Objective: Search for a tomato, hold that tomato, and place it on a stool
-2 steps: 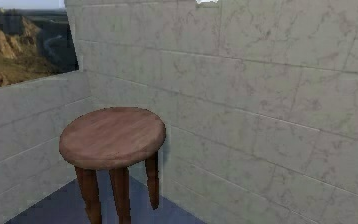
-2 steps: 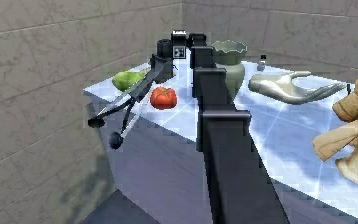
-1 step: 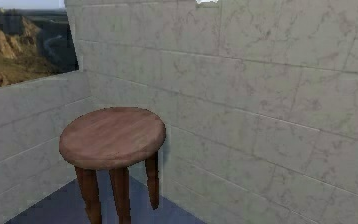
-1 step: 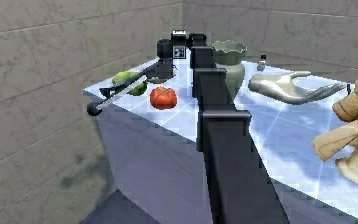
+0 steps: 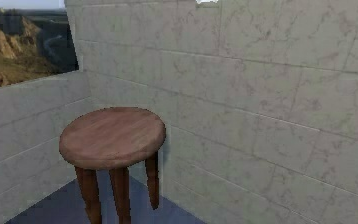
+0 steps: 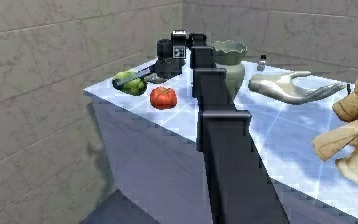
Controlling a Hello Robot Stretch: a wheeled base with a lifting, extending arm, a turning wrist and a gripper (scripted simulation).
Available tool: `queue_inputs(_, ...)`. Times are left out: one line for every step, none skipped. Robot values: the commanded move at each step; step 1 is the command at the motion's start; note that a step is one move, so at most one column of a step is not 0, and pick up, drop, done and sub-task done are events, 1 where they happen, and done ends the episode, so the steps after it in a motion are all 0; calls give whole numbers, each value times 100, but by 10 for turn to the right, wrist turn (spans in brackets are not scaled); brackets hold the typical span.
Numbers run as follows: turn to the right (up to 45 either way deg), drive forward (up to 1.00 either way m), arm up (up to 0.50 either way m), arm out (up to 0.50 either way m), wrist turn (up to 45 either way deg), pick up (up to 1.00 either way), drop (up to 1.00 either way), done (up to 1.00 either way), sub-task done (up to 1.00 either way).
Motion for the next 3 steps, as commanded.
queue_inputs(0,0,0,0,330,0,0,0,0)
queue_inputs(0,0,-12,0,0,0,0,0,0)
queue_inputs(0,0,0,0,0,100,0,0,0)
